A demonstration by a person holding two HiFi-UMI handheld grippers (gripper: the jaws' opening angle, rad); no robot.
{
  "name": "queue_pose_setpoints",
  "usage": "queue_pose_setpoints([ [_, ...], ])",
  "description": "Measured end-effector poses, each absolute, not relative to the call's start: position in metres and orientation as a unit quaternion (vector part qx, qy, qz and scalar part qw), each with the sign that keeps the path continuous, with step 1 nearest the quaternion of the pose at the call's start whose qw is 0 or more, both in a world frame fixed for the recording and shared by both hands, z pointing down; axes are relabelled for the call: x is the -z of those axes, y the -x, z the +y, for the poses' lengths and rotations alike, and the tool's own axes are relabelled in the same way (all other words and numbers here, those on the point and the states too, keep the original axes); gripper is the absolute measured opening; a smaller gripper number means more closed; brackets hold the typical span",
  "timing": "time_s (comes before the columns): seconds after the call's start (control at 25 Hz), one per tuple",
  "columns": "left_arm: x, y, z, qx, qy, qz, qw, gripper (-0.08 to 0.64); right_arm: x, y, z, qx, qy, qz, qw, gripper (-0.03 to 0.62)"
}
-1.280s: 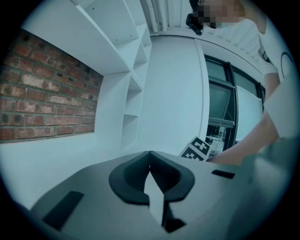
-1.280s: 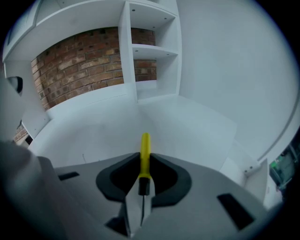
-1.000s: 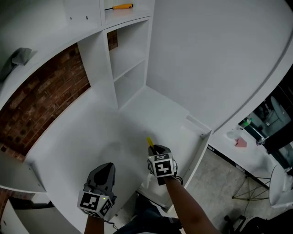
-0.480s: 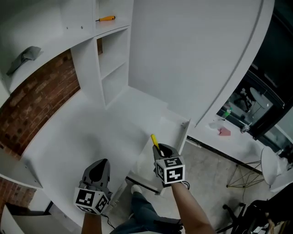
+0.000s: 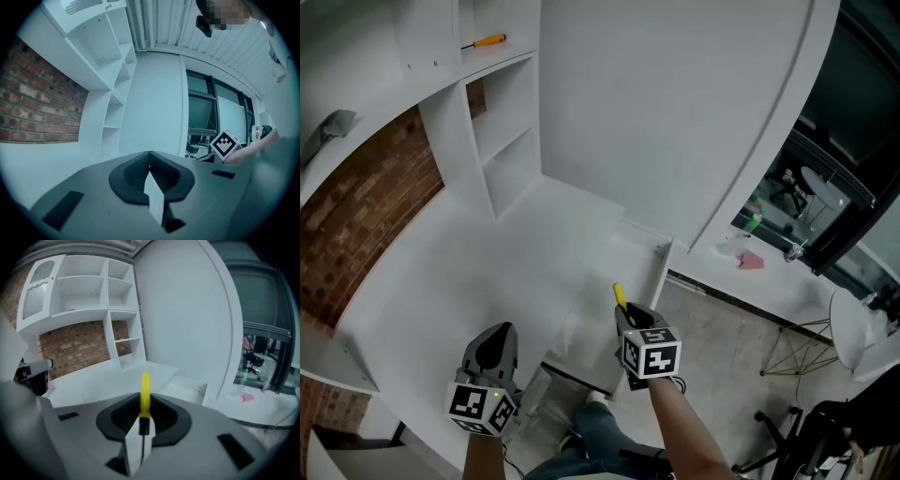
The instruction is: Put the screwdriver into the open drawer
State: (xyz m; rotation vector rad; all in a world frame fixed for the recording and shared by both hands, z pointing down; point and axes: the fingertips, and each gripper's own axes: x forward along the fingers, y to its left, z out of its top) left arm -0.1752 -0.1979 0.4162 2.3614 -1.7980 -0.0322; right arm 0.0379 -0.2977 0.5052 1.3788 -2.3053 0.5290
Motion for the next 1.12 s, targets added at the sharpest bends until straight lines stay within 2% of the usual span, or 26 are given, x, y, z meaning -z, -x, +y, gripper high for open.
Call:
queue_pose_setpoints([
  [0.4, -0.443, 0.148, -0.274, -0.022, -0.781, -0.615, 0.109, 0.012, -0.608, -0.051, -0.363, -0.301, -0.493, -0.782, 0.236, 0.075],
  [0.76, -0.482, 0.136, -0.304, -0.067, -0.772, -0.617, 0.14, 0.012, -0.712, -0.035, -0.394, -0.389, -0.455, -0.737, 0.313, 0.075],
  [1.12, -0.51, 0.139, -0.315, -0.101, -0.75, -0.63, 0.174, 0.012, -0.777, -0.037, -0.402, -0.435, -0.445, -0.686, 0.378, 0.075],
])
